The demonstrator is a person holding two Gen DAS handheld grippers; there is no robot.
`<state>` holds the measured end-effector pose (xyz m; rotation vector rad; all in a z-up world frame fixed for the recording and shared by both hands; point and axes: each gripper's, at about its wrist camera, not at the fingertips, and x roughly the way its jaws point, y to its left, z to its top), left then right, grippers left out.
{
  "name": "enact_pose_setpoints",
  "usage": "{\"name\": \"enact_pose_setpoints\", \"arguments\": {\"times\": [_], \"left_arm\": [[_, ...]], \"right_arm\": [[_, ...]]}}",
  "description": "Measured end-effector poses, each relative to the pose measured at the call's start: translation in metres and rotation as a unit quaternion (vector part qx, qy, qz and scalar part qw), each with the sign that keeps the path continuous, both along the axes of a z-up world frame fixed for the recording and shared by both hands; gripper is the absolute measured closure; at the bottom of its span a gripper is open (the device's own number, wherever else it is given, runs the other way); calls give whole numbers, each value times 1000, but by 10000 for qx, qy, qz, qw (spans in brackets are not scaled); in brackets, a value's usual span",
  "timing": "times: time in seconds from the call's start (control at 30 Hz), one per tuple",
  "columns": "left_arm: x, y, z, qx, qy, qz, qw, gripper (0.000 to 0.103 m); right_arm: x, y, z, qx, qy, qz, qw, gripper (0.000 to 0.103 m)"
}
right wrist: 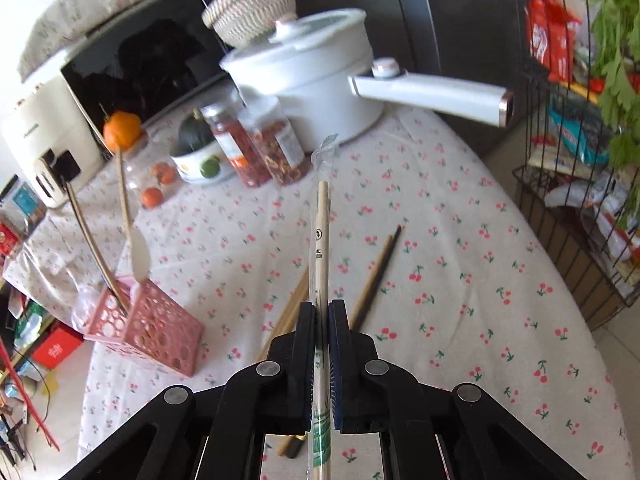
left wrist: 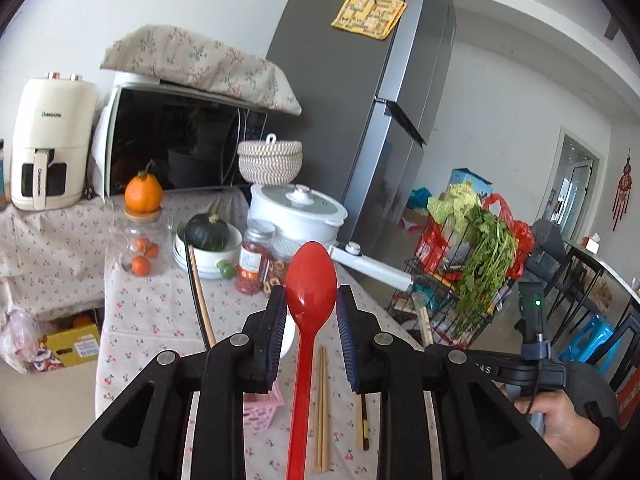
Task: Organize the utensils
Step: 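Drop the red spoon into the pink basket with the left tool while the right tool lifts the wrapped chopstick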
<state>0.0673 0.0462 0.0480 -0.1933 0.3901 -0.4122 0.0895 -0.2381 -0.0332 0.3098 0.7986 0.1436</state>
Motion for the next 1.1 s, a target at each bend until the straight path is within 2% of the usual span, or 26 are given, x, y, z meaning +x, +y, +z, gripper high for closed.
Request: {"name": "enact_pose_setpoints", "arguments": {"times": [0.1,0.17,0.33,0.53,0.77,0.83,0.9,1.0,1.07,1.1], "left_arm": [[9,-2,1,85,-478,237,9985,76],[19,-3,-4,88,-614,373,9974,76],[37,-5,-14,232,-1012,684,9922,76],[67,-5,-28,411,-1067,975,9886,76],[78,-7,-55,618,-837,1012,9894,75],[76,-7,-57,605,-656,940,9916,75],[71,-8,-58,654,-485,833,9932,68],[60,-6,-54,654,-195,755,9948,54],[51,0,-49,616,59,798,9949,39],[47,4,-46,586,210,828,9946,36]], "right_arm": [[-5,7,16,-90,-424,11,9991,98],[-6,13,21,-172,-601,29,9980,98],[-5,17,24,-69,-742,116,9972,98],[1,25,22,-21,-803,200,9966,98],[2,35,26,-99,-1056,194,9942,98],[0,37,29,-54,-1185,156,9928,98],[-1,40,33,27,-1314,100,9913,98],[-4,44,41,208,-1522,-2,9881,98],[-6,48,48,333,-1663,-61,9855,98],[-8,50,51,373,-1734,-87,9841,98]]}}
